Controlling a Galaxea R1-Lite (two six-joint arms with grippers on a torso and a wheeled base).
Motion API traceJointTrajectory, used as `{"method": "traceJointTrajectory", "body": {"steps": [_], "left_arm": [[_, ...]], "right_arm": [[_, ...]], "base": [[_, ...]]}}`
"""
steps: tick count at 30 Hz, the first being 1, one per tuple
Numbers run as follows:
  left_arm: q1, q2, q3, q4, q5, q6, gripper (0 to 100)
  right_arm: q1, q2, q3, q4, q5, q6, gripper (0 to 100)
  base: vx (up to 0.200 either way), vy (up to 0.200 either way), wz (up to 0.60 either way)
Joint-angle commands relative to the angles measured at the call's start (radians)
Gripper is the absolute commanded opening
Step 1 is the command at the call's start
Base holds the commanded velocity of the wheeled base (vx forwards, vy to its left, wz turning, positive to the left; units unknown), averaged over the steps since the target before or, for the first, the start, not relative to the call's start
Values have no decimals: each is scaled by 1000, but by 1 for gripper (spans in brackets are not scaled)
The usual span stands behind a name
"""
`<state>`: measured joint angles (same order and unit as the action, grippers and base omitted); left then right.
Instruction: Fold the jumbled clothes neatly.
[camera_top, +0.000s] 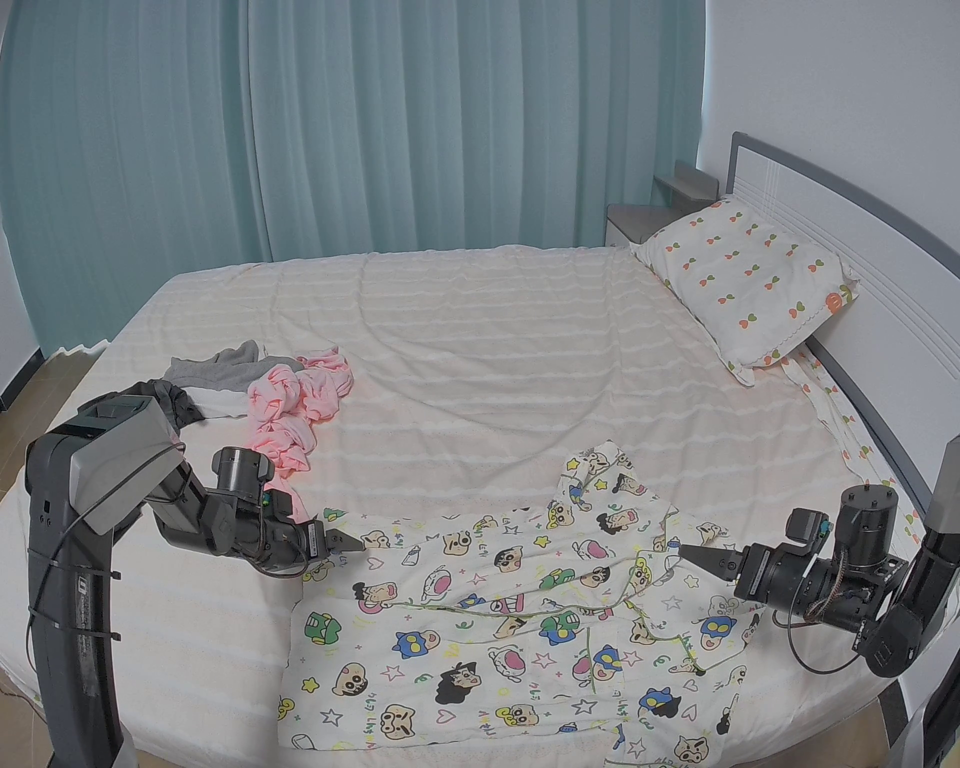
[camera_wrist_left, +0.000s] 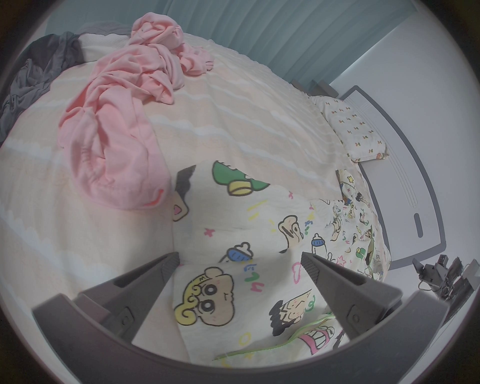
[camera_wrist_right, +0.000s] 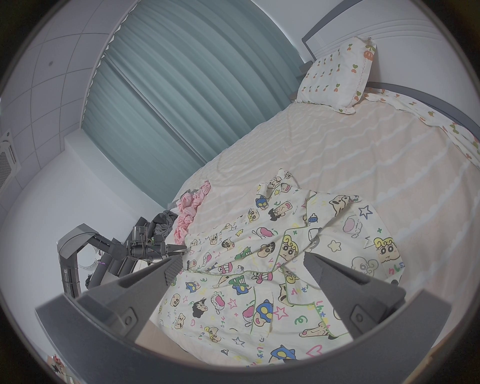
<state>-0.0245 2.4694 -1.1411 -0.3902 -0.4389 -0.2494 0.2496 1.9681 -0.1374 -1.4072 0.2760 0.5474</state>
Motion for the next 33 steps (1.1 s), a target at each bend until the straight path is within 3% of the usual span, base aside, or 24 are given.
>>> {"method": "traceJointTrajectory", "body": {"steps": [1,31,32,33], "left_arm": [[17,-6,1,-1,0,9,100],[-20,33,-17,-9,29,39,100],[-20,33,-17,-9,29,39,0],[-20,33,-17,-9,29,39,0]], "right_arm": [[2,3,-1,1,0,0,100],[8,3,-14,1,0,2,100],[8,3,-14,1,0,0,100],[8,3,-14,1,0,2,100]], "base": [[0,0,0],[0,0,0],[0,0,0],[0,0,0]]}}
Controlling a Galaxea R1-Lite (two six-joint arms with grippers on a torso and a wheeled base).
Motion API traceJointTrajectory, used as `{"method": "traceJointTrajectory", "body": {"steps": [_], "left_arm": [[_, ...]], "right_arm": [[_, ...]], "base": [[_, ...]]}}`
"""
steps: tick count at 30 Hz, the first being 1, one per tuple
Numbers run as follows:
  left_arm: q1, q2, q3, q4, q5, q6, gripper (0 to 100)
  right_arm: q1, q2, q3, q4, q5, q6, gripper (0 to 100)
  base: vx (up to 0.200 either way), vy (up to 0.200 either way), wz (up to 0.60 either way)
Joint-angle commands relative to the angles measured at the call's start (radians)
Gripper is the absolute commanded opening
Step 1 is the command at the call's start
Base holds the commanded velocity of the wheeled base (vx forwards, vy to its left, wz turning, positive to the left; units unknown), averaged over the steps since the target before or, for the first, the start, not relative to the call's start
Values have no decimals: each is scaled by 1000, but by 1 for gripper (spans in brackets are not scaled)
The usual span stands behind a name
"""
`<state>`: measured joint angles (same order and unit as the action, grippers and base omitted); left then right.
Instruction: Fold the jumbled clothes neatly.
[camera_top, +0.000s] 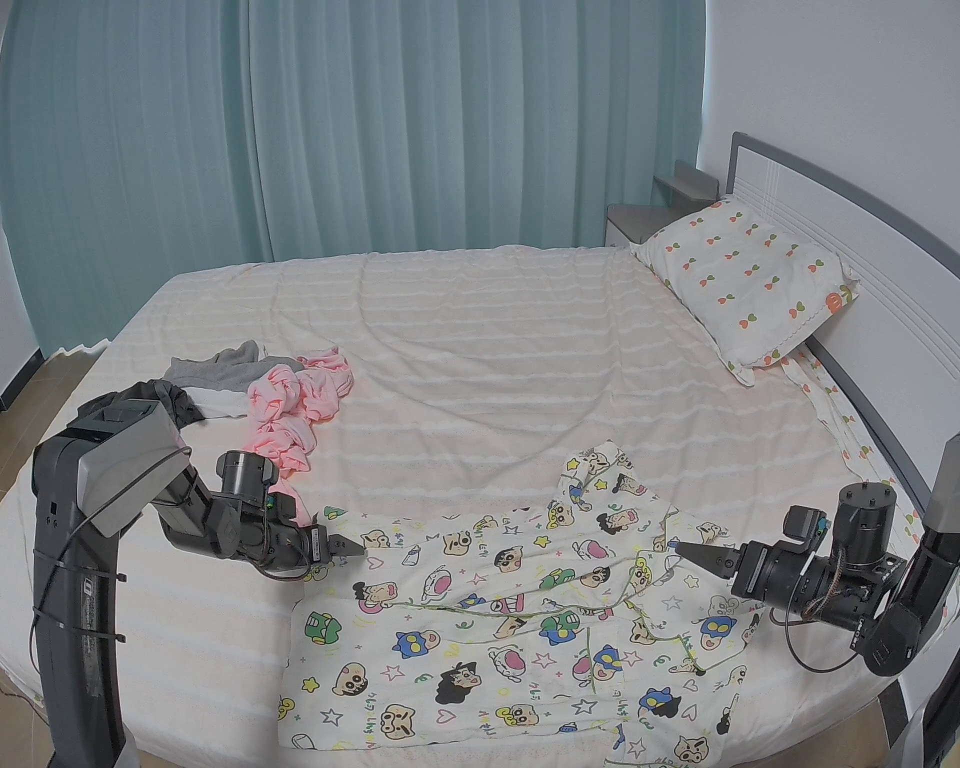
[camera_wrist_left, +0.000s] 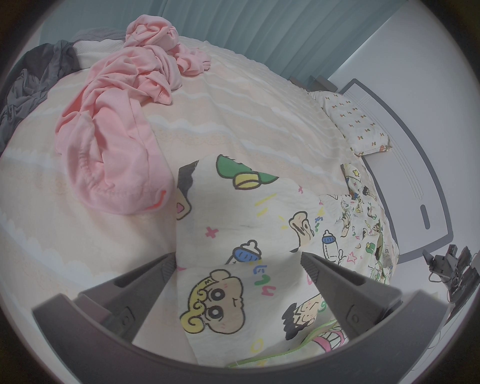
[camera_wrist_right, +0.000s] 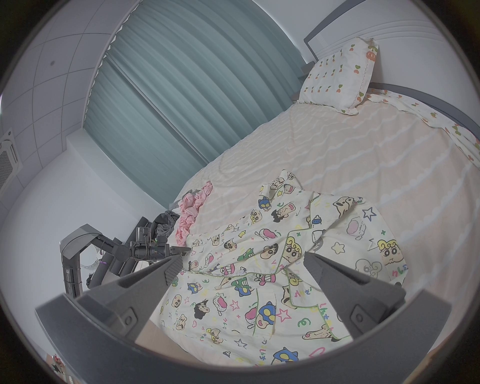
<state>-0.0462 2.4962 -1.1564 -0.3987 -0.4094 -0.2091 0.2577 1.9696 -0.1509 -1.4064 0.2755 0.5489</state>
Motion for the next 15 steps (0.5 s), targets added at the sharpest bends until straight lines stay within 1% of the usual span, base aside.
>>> {"method": "traceJointTrajectory", "body": {"steps": [1,11,15], "left_arm": [[2,6,-2,0,0,-1,0],[14,-2,3,-2,3,-13,0],[19,-14,10,-23,4,-18,0]], "right_arm": [[0,2,-1,0,1,0,100],[-1,0,1,0,1,0,100],[-1,0,1,0,1,0,100]], "base": [[0,0,0],[0,0,0],[0,0,0]]}}
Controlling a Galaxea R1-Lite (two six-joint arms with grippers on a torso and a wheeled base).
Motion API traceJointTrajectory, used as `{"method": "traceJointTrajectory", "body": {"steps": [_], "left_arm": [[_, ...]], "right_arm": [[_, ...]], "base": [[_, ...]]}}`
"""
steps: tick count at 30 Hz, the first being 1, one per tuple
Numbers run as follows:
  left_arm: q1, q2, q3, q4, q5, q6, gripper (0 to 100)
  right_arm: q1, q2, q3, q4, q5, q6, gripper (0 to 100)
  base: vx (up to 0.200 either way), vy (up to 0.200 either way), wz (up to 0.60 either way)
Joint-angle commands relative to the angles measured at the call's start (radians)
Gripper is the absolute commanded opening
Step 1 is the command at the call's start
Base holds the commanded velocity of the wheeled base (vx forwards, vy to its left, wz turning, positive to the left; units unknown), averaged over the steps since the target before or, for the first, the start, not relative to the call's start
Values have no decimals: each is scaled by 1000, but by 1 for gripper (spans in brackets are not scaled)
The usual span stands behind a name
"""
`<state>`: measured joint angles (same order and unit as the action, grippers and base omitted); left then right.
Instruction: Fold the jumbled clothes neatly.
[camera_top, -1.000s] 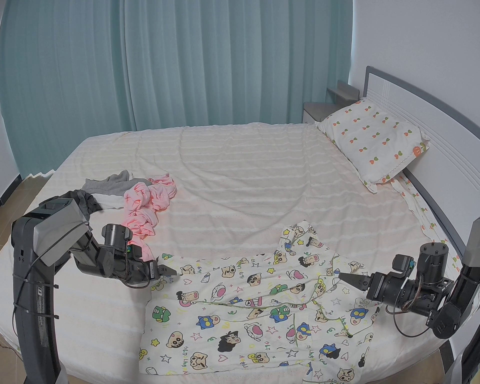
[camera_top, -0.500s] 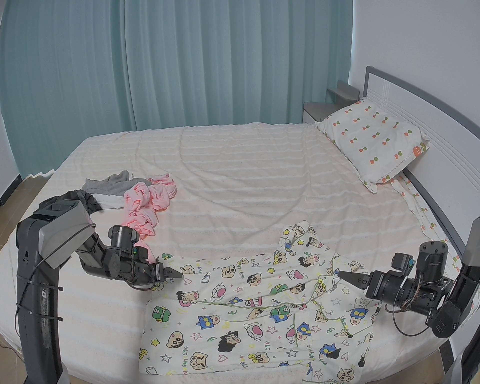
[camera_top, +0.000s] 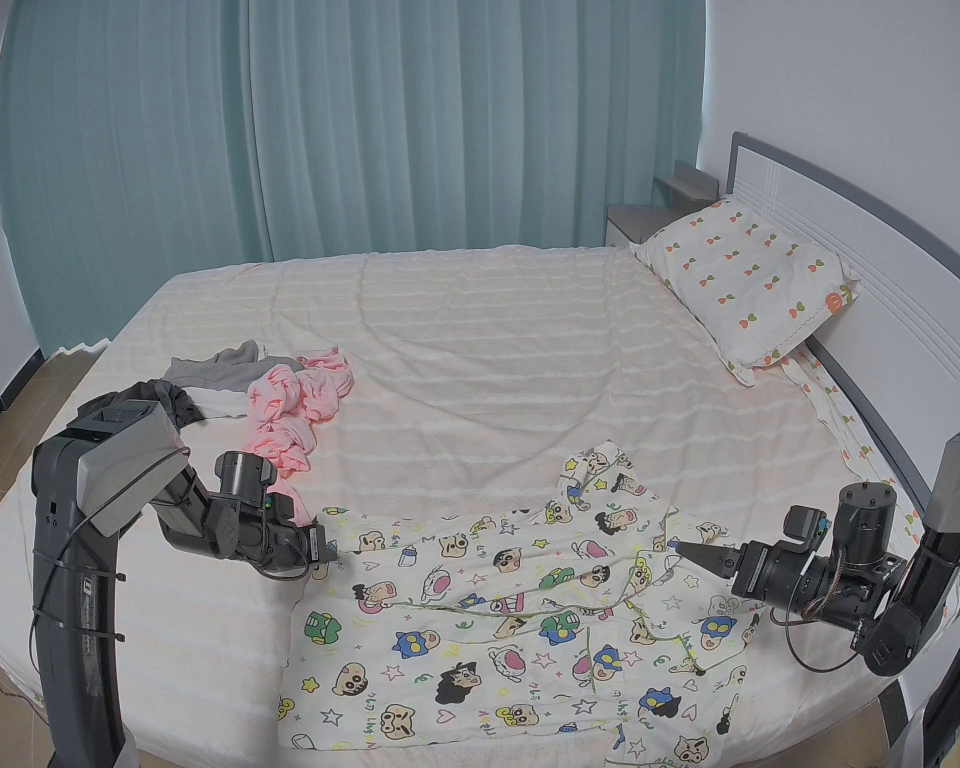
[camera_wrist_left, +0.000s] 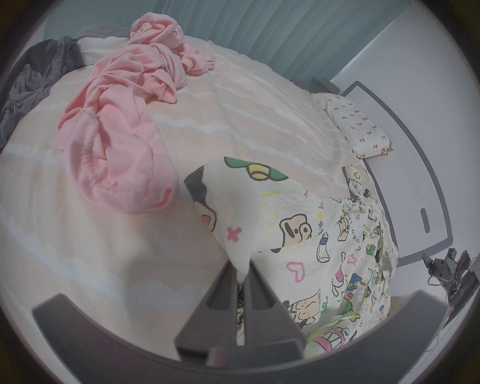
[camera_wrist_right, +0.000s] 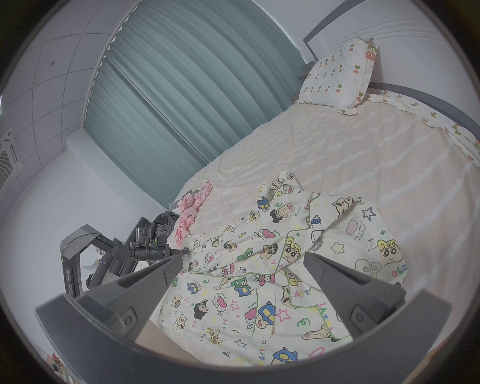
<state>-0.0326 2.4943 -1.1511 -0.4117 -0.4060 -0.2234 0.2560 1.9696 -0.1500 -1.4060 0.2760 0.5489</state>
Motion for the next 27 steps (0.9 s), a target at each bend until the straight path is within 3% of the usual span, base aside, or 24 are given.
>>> {"method": "traceJointTrajectory", "body": {"steps": [1,4,7,15,27], "left_arm": [[10,-15,7,-18,1,-17,0],[10,-26,4,-42,1,-71,0],[10,-38,-7,-127,18,-183,0],[-12,-11,-102,-205,145,-284,0],[-36,78,-277,-196,276,-307,0]], "right_arm": [[0,0,0,-1,0,0,100],[0,-3,1,-1,0,0,100],[0,-8,3,-2,0,0,100],[-18,-3,-42,-4,-1,0,100],[-30,26,-114,-1,2,3,100]], "base": [[0,0,0],[0,0,0],[0,0,0],[0,0,0],[0,0,0]]}}
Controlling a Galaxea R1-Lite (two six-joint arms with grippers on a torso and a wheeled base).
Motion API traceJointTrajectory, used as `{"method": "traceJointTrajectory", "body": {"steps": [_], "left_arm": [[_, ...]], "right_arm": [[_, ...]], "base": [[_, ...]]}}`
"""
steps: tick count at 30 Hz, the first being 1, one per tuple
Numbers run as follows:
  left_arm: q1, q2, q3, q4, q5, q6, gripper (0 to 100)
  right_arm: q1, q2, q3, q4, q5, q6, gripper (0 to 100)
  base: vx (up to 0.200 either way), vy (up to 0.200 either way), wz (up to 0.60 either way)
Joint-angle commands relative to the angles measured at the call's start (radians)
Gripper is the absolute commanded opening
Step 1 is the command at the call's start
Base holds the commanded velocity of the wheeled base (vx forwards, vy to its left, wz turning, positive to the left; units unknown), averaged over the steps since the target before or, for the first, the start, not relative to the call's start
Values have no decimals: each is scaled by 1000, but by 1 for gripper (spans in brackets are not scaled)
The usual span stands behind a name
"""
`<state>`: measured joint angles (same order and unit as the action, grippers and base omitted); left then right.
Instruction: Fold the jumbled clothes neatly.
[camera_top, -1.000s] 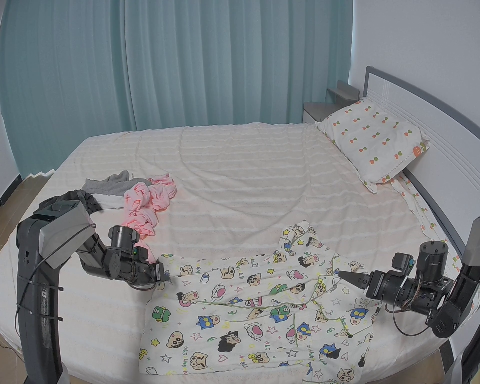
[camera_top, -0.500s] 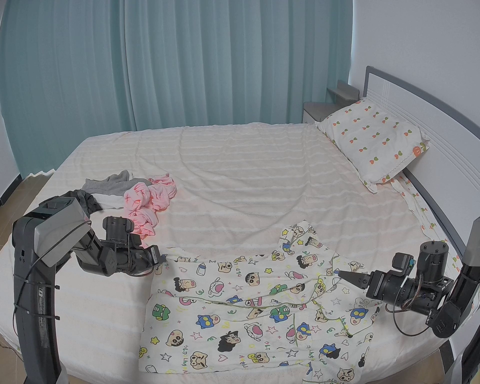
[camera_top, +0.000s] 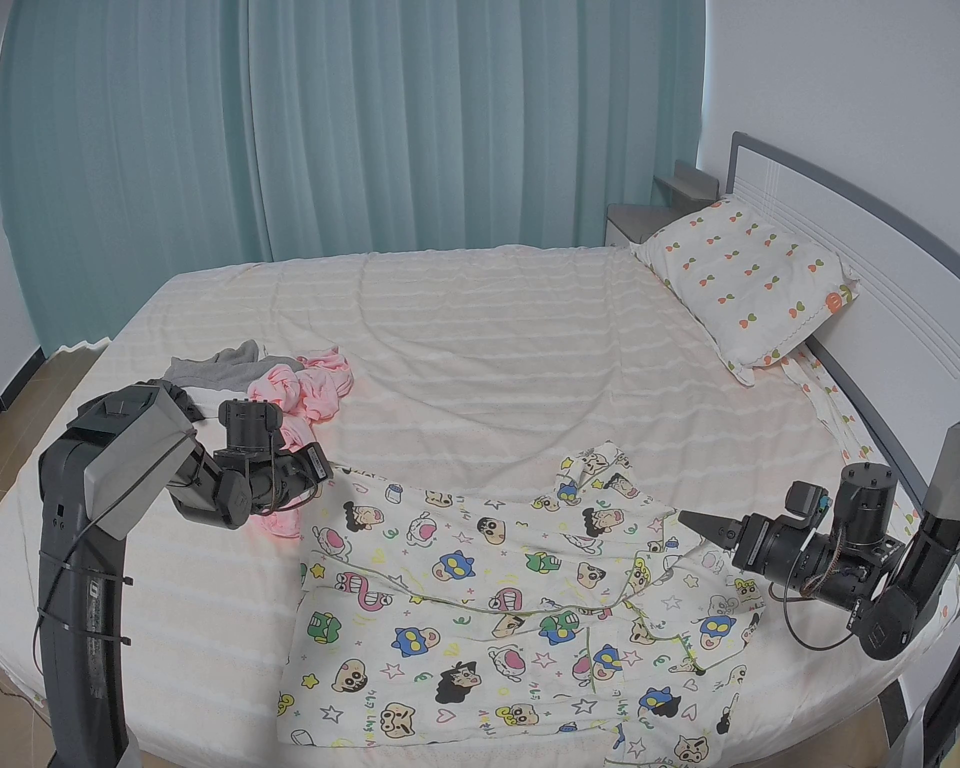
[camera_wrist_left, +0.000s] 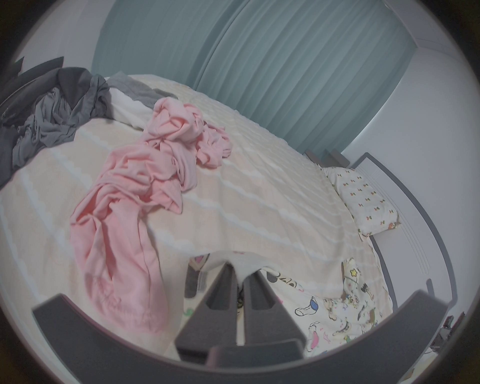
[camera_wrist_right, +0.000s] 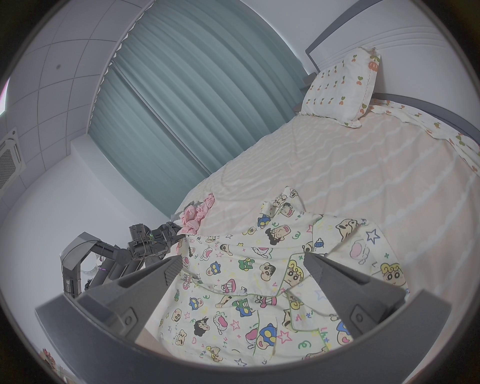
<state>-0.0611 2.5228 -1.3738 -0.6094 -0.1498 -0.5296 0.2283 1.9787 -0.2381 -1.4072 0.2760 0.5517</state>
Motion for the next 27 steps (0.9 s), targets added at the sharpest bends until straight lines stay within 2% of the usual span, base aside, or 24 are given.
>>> {"method": "traceJointTrajectory", "body": {"steps": [1,5,6,10,19,20,27], "left_arm": [[-8,73,-97,16,52,-3,0],[-8,103,-159,39,98,-20,0],[-8,111,-186,45,113,-55,0],[-8,113,-212,66,115,-87,0],[-19,108,-226,125,118,-89,0],[-19,108,-228,131,116,-89,100],[-14,105,-218,141,119,-90,100]], "right_arm": [[-6,26,-47,2,0,1,100],[-21,45,-83,14,2,-1,100],[-23,63,-102,14,0,-1,100],[-26,91,-147,27,0,-3,100],[-60,143,-385,267,0,-4,100],[-61,144,-394,280,-1,-4,100],[-93,201,-487,341,-1,-6,100]], "base": [[0,0,0],[0,0,0],[0,0,0],[0,0,0],[0,0,0],[0,0,0],[0,0,0]]}}
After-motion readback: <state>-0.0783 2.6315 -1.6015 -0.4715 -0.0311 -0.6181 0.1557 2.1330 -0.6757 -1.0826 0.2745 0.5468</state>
